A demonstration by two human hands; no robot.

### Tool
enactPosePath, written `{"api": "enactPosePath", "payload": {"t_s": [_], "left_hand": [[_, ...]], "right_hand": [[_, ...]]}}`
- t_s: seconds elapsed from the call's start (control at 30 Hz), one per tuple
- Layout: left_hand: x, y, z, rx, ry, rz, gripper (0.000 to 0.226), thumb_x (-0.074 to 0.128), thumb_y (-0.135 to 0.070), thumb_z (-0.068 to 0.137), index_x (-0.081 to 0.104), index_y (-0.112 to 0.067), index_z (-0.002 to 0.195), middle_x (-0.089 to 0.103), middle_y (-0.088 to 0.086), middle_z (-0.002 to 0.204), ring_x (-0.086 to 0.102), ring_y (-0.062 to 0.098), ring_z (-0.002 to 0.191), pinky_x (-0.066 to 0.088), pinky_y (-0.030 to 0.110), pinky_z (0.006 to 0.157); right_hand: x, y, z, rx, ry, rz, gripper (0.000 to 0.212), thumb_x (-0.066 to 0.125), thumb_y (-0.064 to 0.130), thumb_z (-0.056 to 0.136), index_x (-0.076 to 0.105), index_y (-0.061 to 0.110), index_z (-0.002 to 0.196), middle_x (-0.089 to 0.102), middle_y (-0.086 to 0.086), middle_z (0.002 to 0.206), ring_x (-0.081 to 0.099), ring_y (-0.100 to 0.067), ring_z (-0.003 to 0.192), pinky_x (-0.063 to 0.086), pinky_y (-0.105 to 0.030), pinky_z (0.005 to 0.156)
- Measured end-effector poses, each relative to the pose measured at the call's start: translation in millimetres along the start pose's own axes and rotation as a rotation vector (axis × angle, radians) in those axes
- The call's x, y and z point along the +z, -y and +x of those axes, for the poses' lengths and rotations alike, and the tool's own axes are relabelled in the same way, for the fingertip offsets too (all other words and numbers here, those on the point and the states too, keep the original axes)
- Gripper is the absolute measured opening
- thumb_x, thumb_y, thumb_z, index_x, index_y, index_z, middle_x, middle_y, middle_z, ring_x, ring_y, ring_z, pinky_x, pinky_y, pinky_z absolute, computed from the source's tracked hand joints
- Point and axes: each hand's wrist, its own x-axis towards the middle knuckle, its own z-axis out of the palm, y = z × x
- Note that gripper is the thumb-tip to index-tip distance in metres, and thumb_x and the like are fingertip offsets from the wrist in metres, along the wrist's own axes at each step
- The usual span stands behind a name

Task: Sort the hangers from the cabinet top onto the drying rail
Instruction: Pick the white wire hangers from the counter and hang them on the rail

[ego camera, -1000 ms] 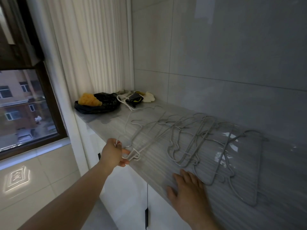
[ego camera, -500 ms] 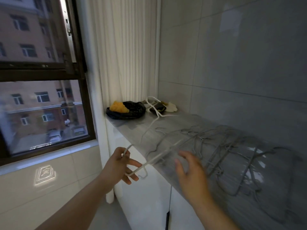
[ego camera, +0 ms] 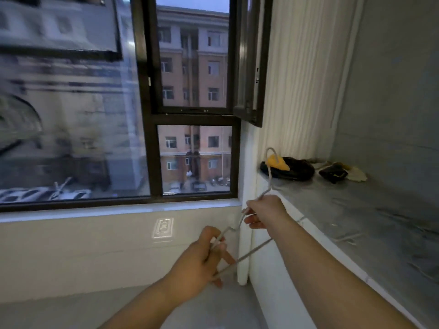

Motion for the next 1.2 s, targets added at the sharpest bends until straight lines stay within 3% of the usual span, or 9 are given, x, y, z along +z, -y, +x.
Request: {"api": "enactPosePath", "payload": {"t_s": [0.1,0.23,0.4,0.5,0.57,0.67,0.77,0.97,1.2], "left_hand": [[-50,5,-58,-0.05,-0.05,0.008,0.021,0.033,-0.039,0.087,0.049,-0.028,0.094,0.069,-0.004,0.079,0.062,0.008,0.052,0.047,0.017,0.05],[-117,25,-133,-0.198,-0.222,0.037,0.022,0.038,-0.023,0.095,0.058,-0.021,0.086,0.066,-0.003,0.079,0.061,0.003,0.049,0.044,0.015,0.049],[-195,67,-240,-0.369,-0.539,0.116,0.026,0.043,-0.009,0.094,0.057,-0.017,0.073,0.062,-0.001,0.07,0.056,0.001,0.044,0.04,0.011,0.044],[-237,88,-309,-0.462,-0.708,0.206,0.025,0.046,-0.007,0.092,0.057,-0.016,0.072,0.061,0.003,0.073,0.057,0.002,0.051,0.038,0.006,0.045],[-261,98,-354,-0.544,-0.817,0.333,0.015,0.047,-0.012,0.092,0.062,-0.014,0.088,0.062,0.005,0.088,0.057,0.01,0.072,0.038,0.014,0.055],[-298,111,-416,-0.624,-0.993,0.449,0.033,0.047,-0.018,0.093,0.049,-0.014,0.125,0.055,0.007,0.126,0.052,0.018,0.109,0.037,0.019,0.084],[-339,113,-469,-0.639,-1.05,0.591,0.042,0.045,-0.019,0.093,0.039,-0.014,0.135,0.042,0.006,0.141,0.04,0.021,0.13,0.028,0.028,0.106],[-450,111,-558,-0.681,-1.286,0.712,0.029,0.056,-0.013,0.087,0.061,-0.012,0.116,0.063,0.011,0.119,0.057,0.026,0.11,0.041,0.029,0.09],[-583,84,-629,-0.504,-1.497,0.717,0.017,0.056,-0.016,0.088,0.068,-0.013,0.099,0.068,0.008,0.103,0.062,0.023,0.093,0.041,0.026,0.079]], "right_hand": [[59,8,-36,0.019,0.114,-0.065,0.018,0.039,0.002,0.091,0.05,0.003,0.077,0.056,-0.006,0.059,0.053,-0.013,0.037,0.042,-0.019,0.037],[133,6,-93,-0.012,0.252,-0.157,0.012,0.037,0.005,0.095,0.048,0.006,0.09,0.054,-0.007,0.062,0.051,-0.017,0.048,0.042,-0.023,0.045],[231,-11,-158,-0.168,0.483,-0.321,0.012,0.042,0.008,0.095,0.054,0.009,0.096,0.051,-0.002,0.06,0.047,-0.008,0.033,0.032,-0.015,0.035],[296,-23,-196,-0.239,0.654,-0.423,0.025,0.039,-0.003,0.091,0.059,-0.001,0.105,0.05,0.0,0.059,0.037,-0.001,0.019,0.028,-0.011,0.03],[340,-28,-222,-0.31,0.779,-0.497,0.027,0.038,-0.004,0.089,0.061,-0.002,0.103,0.051,0.002,0.059,0.037,-0.001,0.02,0.029,-0.01,0.033],[404,-20,-263,-0.433,0.961,-0.538,0.023,0.038,-0.001,0.092,0.06,0.007,0.095,0.051,0.004,0.058,0.038,-0.001,0.023,0.031,-0.01,0.036],[466,0,-303,-0.525,1.061,-0.498,0.027,0.037,-0.001,0.091,0.061,0.002,0.103,0.052,0.004,0.059,0.038,0.0,0.024,0.032,-0.009,0.035],[599,34,-380,-0.684,1.256,-0.427,0.025,0.039,0.001,0.092,0.06,0.007,0.105,0.05,0.006,0.058,0.038,-0.001,0.024,0.033,-0.011,0.037],[732,113,-445,-0.767,1.352,-0.331,0.026,0.039,0.0,0.093,0.058,-0.008,0.11,0.049,0.001,0.058,0.039,-0.001,0.025,0.033,-0.008,0.036]]}}
